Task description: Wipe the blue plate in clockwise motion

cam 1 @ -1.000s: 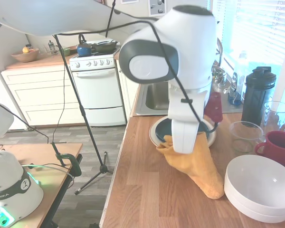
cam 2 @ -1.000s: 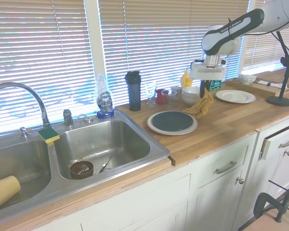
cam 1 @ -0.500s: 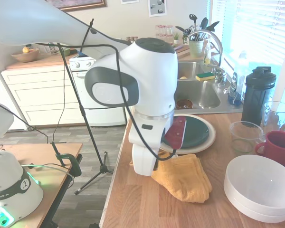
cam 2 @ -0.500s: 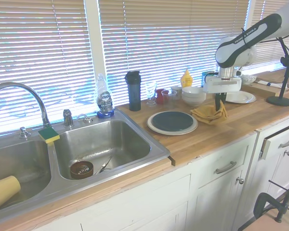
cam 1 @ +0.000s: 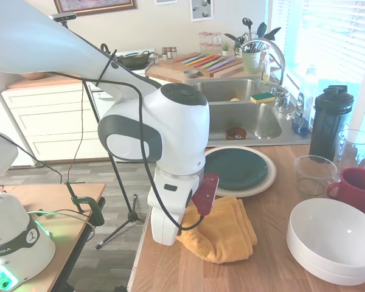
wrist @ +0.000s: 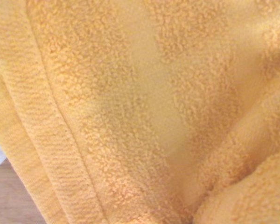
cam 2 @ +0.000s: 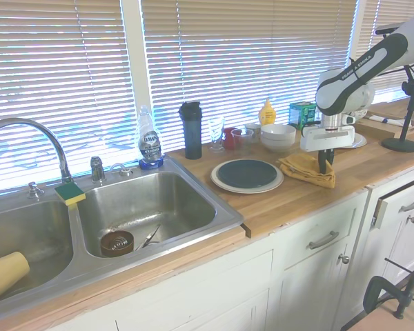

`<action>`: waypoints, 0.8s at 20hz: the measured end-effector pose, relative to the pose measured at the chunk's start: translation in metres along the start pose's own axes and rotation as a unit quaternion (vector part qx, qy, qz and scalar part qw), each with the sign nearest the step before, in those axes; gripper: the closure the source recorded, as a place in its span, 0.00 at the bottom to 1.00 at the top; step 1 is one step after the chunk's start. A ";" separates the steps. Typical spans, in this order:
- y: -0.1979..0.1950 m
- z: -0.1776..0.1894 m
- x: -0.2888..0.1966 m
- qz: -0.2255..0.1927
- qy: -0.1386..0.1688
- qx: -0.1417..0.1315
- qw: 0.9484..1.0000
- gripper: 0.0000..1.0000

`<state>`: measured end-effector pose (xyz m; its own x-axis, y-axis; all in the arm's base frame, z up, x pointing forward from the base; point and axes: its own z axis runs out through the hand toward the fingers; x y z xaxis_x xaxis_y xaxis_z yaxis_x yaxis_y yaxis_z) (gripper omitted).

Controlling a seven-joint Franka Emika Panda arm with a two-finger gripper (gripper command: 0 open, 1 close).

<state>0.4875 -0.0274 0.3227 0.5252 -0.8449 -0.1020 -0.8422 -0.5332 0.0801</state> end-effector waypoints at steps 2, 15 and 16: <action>0.000 0.000 0.000 -0.001 0.001 -0.001 1.000 0.00; 0.003 -0.004 -0.003 -0.007 0.013 0.001 1.000 0.00; 0.004 -0.003 -0.003 -0.007 0.013 0.001 1.000 0.00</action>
<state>0.4829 -0.0270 0.3267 0.5395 -0.8384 -0.0774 -0.8352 -0.5446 0.0770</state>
